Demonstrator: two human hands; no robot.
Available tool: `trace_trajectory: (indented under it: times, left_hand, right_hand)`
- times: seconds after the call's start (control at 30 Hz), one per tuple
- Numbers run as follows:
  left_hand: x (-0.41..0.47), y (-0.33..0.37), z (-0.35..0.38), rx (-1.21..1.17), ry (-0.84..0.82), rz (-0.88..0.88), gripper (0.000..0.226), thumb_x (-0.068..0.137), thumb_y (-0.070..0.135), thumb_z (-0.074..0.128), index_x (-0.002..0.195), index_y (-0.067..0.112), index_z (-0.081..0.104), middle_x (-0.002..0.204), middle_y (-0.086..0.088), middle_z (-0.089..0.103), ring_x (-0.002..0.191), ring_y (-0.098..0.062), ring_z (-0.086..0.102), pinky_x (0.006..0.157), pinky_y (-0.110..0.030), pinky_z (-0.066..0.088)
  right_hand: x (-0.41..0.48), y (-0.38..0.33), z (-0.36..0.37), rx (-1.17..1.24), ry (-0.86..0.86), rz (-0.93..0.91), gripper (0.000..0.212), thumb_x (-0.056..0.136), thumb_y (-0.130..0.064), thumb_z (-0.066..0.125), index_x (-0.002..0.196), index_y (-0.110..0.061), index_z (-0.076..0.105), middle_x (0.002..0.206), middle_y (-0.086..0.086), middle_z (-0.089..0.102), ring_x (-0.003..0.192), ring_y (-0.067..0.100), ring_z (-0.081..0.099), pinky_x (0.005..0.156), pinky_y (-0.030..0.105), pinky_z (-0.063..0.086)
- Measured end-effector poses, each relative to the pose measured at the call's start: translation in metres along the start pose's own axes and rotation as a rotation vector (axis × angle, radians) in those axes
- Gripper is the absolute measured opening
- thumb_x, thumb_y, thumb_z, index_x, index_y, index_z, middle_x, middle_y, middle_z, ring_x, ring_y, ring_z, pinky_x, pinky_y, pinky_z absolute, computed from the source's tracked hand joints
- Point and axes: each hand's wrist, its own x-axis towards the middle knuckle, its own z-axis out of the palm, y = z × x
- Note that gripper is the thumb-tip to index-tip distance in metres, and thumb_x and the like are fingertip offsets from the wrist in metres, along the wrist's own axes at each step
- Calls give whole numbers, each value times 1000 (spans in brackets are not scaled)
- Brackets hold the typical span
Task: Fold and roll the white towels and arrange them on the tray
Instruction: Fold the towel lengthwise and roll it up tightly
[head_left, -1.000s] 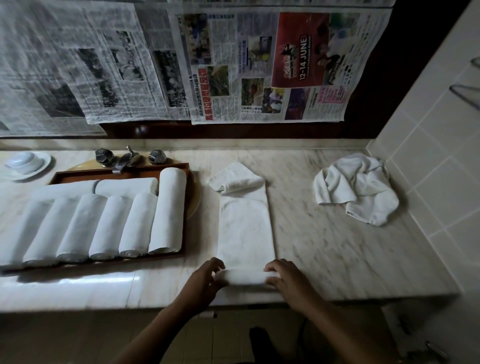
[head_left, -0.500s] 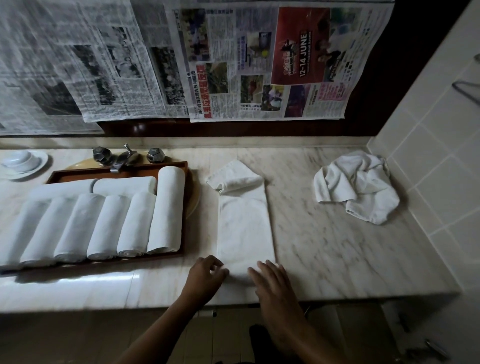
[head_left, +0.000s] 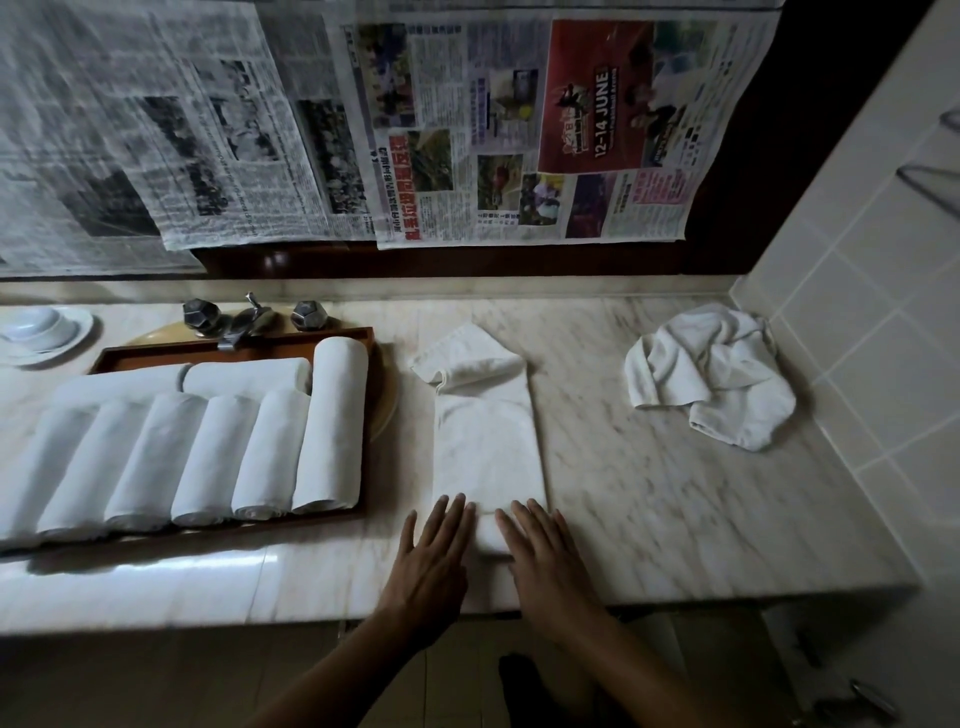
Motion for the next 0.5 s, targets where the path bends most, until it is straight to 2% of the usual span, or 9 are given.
trace_trajectory:
  times: [0.1, 0.17, 0.27, 0.33, 0.4, 0.47, 0.5]
  left_hand:
    - [11, -6, -3, -4, -53, -6, 89, 75, 35, 79, 153, 11, 43, 155, -9, 48, 141, -29, 49, 106, -54, 48]
    - [13, -10, -5, -10, -78, 7, 87, 73, 32, 83, 149, 11, 47, 146, -7, 57, 130, -27, 59, 97, -52, 54]
    - [9, -14, -10, -26, -82, 54, 77, 77, 30, 77, 146, 13, 48, 137, -2, 60, 120, -23, 63, 91, -47, 56]
    - [1, -17, -11, -56, -77, 81, 67, 83, 33, 69, 144, 14, 48, 138, -1, 59, 121, -21, 62, 91, -44, 55]
    - [-10, -20, -10, -98, -71, 104, 58, 92, 34, 59, 145, 17, 44, 144, 0, 55, 129, -20, 55, 96, -43, 50]
    - [-19, -23, -8, -135, -56, 125, 52, 95, 34, 54, 143, 18, 41, 146, 1, 51, 133, -20, 51, 98, -41, 47]
    - [-21, -23, -9, -156, -50, 135, 51, 95, 33, 54, 142, 19, 41, 146, 2, 50, 133, -19, 50, 97, -41, 46]
  right_hand:
    - [10, 6, -6, -29, -50, -17, 82, 85, -15, 66, 159, -20, 32, 156, 7, 45, 144, 30, 43, 123, 47, 21]
    - [15, 12, -10, -20, -91, -33, 92, 76, -8, 72, 158, -21, 33, 149, 6, 51, 136, 28, 50, 120, 44, 33]
    - [15, 19, -17, 41, -160, -67, 78, 86, -12, 71, 156, -21, 38, 146, 5, 54, 130, 26, 55, 110, 38, 44]
    - [11, 17, -25, 88, -176, -52, 65, 98, -19, 63, 157, -20, 37, 152, 4, 49, 137, 24, 48, 114, 32, 37]
    - [5, 13, -34, 181, -213, -3, 58, 103, -25, 58, 157, -18, 36, 156, 4, 43, 140, 19, 44, 114, 17, 26]
    - [0, 13, -39, 274, -237, 49, 55, 101, -21, 62, 152, -19, 41, 153, 3, 45, 131, 14, 52, 96, -4, 21]
    - [-2, 14, -41, 301, -258, 71, 54, 99, -19, 64, 149, -20, 44, 151, 2, 46, 126, 12, 56, 89, -7, 22]
